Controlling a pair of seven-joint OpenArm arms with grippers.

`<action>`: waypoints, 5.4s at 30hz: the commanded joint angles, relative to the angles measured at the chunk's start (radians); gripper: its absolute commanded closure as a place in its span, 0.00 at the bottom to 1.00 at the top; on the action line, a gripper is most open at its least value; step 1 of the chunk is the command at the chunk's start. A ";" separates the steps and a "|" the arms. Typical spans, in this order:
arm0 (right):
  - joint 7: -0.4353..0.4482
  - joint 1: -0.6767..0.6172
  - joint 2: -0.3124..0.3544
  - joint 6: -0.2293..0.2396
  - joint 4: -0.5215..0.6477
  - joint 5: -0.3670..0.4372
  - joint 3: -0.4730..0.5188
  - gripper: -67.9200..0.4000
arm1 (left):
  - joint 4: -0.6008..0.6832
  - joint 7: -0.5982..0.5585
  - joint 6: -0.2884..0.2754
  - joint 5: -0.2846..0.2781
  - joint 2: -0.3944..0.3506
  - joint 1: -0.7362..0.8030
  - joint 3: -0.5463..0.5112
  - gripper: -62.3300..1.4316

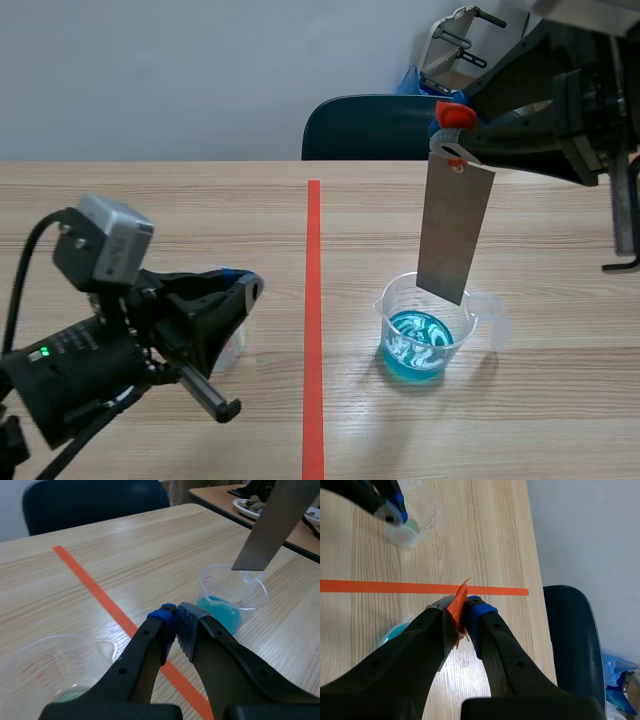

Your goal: Do the redox reaction experiment

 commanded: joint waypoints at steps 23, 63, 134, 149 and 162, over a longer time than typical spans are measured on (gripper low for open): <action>0.015 0.017 0.005 -0.008 0.012 0.003 -0.001 0.98 | -0.428 -0.123 0.090 0.039 0.200 -0.383 0.343 0.94; 0.015 0.017 0.005 -0.008 0.012 0.003 -0.001 0.98 | -0.245 -0.164 0.148 0.076 0.038 -0.206 0.361 0.94; 0.027 0.017 0.005 -0.008 0.012 0.004 -0.001 0.98 | 0.043 -0.228 0.177 0.076 -0.145 0.078 0.275 0.00; 0.027 0.017 0.005 -0.008 0.012 0.003 -0.001 0.98 | 0.043 -0.228 0.176 0.076 -0.145 0.078 0.275 0.00; 0.026 0.017 0.005 -0.008 0.012 0.003 -0.001 0.98 | 0.043 -0.227 0.175 0.076 -0.145 0.078 0.275 0.00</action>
